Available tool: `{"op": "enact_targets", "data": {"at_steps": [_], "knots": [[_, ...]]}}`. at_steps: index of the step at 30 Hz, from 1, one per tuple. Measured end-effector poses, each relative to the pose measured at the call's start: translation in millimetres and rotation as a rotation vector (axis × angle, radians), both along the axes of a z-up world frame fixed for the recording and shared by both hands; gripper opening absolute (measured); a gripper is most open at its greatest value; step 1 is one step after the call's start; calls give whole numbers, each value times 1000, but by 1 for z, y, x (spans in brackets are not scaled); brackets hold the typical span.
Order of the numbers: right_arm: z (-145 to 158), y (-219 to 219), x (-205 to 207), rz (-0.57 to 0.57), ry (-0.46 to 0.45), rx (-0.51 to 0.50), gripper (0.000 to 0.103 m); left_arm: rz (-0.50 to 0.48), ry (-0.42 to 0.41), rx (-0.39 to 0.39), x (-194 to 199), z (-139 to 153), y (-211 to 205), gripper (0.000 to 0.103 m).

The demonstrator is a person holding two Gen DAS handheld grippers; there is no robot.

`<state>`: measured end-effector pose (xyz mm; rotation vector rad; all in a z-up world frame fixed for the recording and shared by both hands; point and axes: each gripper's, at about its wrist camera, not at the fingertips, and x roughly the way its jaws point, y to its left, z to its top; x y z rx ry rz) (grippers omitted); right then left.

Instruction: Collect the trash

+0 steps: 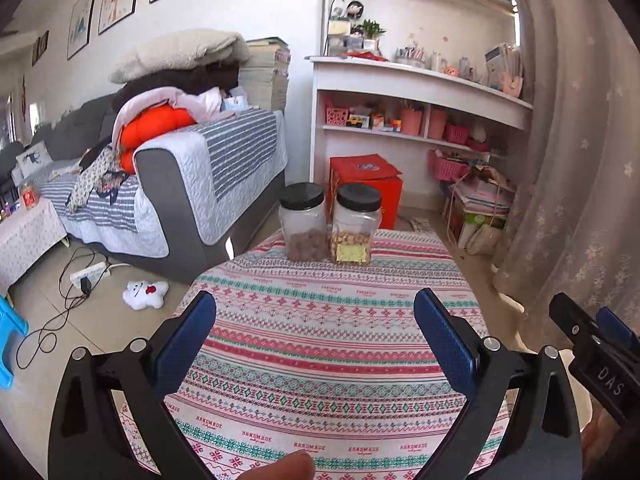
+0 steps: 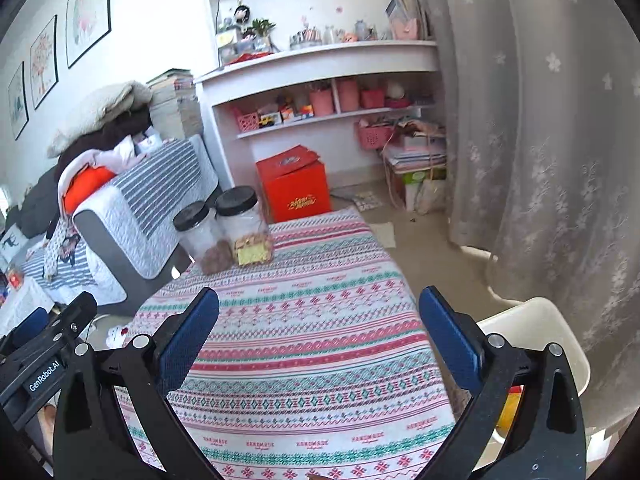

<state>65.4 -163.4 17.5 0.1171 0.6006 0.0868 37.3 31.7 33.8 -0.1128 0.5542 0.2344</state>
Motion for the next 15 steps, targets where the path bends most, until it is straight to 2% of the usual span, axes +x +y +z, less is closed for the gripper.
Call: {"op": "enact_targets", "data": {"at_steps": [1,2,3,4,5,8,11,15], "knots": [[-6,8,3,5,23,-21,96,10,29,-7,3,-12,7,96],[-12,14,6,6,34,-41,96,20,98,-27,11,-24,16,96],[-15,18,7,-1,35,-57,96,7,152,-86,18,-30,25,96],[-18,20,9,-15,37,-70,96,3,168,-145,22,-31,34,96],[-19,22,11,-31,41,-75,96,17,154,-163,21,-29,39,96],[-20,21,15,-72,52,-53,96,85,105,-109,16,-20,45,96],[-24,26,19,-93,70,-57,96,88,133,-135,16,-25,50,96],[-29,32,22,-88,75,-65,96,123,167,-71,16,-37,51,96]]}}
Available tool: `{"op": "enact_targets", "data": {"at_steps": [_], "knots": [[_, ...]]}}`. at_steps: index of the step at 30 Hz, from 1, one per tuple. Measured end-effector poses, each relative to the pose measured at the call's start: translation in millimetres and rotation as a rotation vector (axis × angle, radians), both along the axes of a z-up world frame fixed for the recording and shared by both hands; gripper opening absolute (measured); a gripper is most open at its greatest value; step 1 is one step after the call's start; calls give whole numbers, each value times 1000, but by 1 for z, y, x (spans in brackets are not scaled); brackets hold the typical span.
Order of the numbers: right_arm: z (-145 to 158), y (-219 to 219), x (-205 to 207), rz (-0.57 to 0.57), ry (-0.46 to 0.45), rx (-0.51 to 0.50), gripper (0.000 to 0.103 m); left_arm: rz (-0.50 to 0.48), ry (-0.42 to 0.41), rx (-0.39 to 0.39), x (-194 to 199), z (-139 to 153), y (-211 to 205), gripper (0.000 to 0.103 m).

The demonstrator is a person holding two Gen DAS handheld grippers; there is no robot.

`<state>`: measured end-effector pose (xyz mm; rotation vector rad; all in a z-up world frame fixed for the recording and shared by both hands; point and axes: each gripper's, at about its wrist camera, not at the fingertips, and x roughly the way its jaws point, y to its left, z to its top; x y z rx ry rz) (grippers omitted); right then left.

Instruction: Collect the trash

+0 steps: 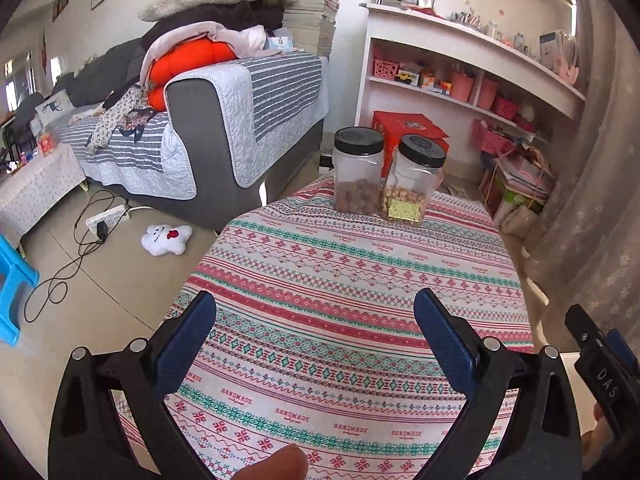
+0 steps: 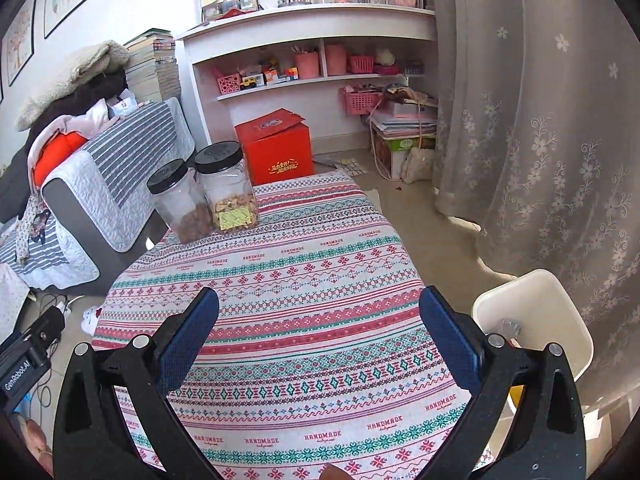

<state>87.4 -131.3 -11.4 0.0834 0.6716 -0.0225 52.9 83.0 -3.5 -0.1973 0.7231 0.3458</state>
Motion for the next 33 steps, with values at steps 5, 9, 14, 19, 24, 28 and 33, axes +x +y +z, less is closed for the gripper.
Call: {"op": "enact_targets", "data": {"at_steps": [5,9,14,19,24,28,33], "knots": [[2,0,-1,-15,-29,-23,96,-6,24,-31,8,-6,3,96],[2,1,-1,-26,-44,-50,96,-19,27,-30,13,-6,-5,96],[3,0,-4,-30,-59,-75,96,-34,-6,26,10,2,-22,96],[6,-7,-7,-49,-75,-73,96,-35,-45,63,5,10,-33,96],[9,-7,-8,-58,-97,-78,96,-40,-75,118,1,12,-42,96],[7,-2,-6,-56,-93,-77,96,-44,-70,105,3,10,-39,96],[5,5,-5,-47,-97,-83,96,-34,-65,92,3,8,-33,96]]}}
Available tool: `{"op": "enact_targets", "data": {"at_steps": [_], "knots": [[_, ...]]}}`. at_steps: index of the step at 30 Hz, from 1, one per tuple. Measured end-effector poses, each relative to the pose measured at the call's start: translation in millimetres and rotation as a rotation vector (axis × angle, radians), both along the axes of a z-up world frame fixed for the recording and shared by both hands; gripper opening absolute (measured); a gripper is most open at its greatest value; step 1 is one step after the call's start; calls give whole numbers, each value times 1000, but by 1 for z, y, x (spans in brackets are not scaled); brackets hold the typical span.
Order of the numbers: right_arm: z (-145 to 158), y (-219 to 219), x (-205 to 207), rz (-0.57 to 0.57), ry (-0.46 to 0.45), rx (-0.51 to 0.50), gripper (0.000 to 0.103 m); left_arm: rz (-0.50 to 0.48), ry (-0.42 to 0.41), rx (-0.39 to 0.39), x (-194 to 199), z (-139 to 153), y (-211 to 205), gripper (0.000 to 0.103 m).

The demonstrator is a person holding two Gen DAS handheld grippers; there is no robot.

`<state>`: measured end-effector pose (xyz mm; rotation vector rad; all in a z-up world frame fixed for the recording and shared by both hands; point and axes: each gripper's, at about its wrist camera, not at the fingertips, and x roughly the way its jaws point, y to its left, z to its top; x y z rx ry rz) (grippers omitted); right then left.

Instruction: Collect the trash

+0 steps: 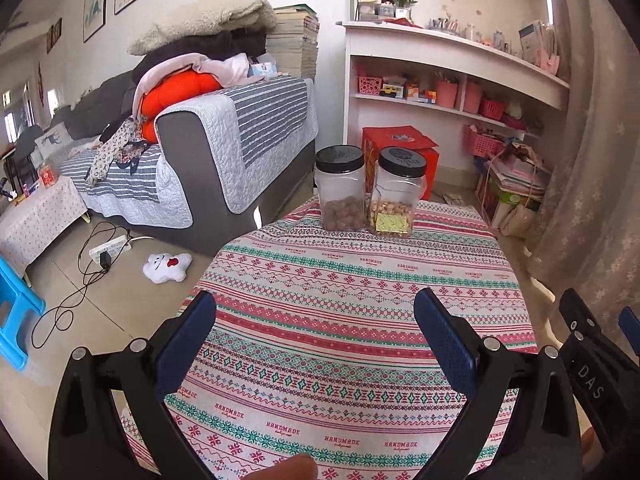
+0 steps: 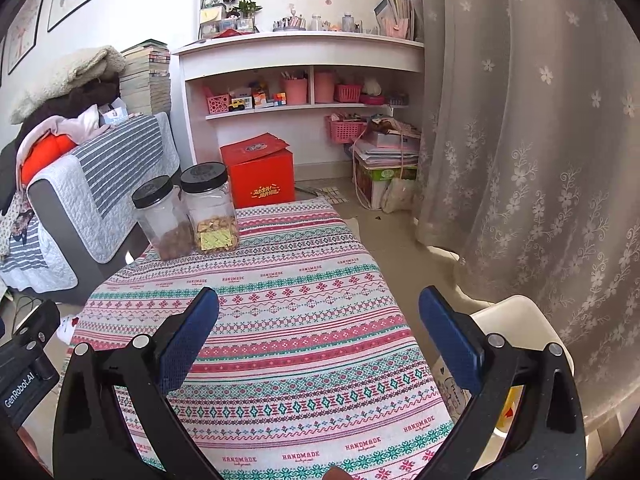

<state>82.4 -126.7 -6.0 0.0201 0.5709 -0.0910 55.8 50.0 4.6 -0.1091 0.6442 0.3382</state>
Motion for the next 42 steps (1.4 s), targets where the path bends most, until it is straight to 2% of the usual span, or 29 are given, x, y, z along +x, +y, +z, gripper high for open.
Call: {"op": "enact_targets", "data": {"at_steps": [10,42], "knots": [[-3,12,-1,30,-17,-16,96,11,20,-32,1,-2,11,96],[0,19,-1,53,-33,-16,96,15,38,-34,5,-7,11,96]]}}
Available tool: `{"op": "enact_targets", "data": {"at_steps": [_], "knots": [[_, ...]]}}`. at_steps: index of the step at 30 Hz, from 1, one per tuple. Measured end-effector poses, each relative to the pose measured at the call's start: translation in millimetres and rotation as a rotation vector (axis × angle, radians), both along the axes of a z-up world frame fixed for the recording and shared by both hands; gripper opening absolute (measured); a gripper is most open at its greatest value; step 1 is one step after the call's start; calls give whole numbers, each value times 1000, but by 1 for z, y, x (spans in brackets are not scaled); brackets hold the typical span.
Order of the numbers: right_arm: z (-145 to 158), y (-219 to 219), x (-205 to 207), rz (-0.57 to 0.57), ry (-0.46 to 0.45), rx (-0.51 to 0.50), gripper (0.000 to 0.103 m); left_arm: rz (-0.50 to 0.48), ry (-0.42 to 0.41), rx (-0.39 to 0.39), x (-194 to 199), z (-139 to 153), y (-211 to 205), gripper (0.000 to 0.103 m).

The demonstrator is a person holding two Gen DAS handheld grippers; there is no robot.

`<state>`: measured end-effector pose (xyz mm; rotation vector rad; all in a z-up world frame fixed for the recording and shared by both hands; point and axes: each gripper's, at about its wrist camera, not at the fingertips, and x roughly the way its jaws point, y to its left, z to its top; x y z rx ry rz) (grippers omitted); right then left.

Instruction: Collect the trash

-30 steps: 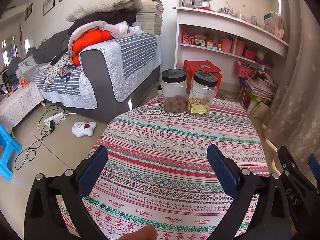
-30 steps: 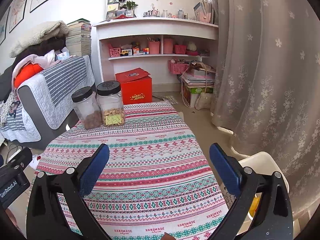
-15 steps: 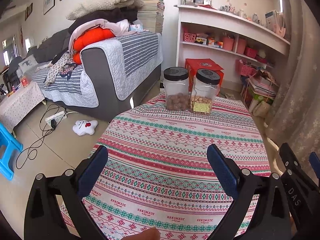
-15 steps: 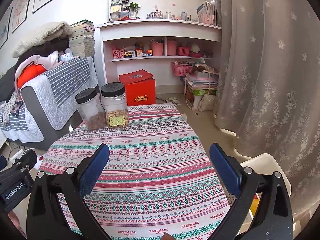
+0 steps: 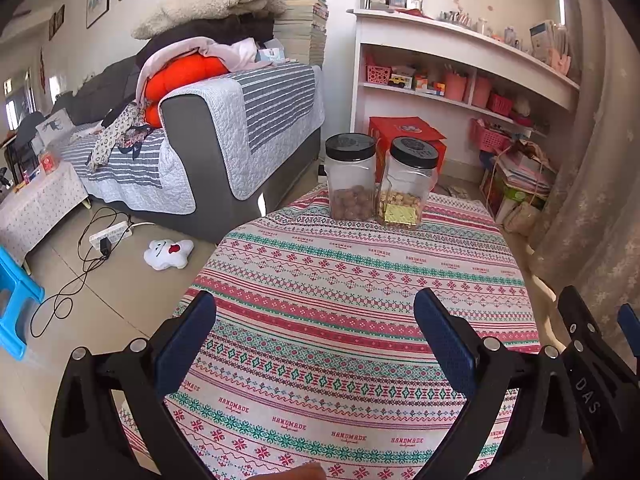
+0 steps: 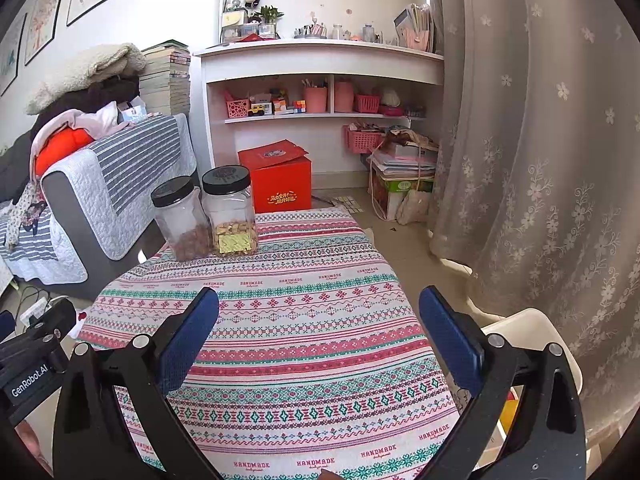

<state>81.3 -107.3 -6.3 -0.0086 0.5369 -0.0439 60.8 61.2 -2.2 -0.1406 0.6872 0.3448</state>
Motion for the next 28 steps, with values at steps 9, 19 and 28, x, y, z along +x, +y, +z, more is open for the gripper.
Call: {"op": "enact_targets", "data": {"at_steps": [9,19,28], "knots": [[0,2,0,2,3,0,96,-3,7,-6,1,-2,2,96],[0,2,0,1,-1,0,96,-21,-24,3,-2,0,-2,93],[3,6,-2,-21,-41,-23,96,-3,-27,7,-3,5,-2,93]]}}
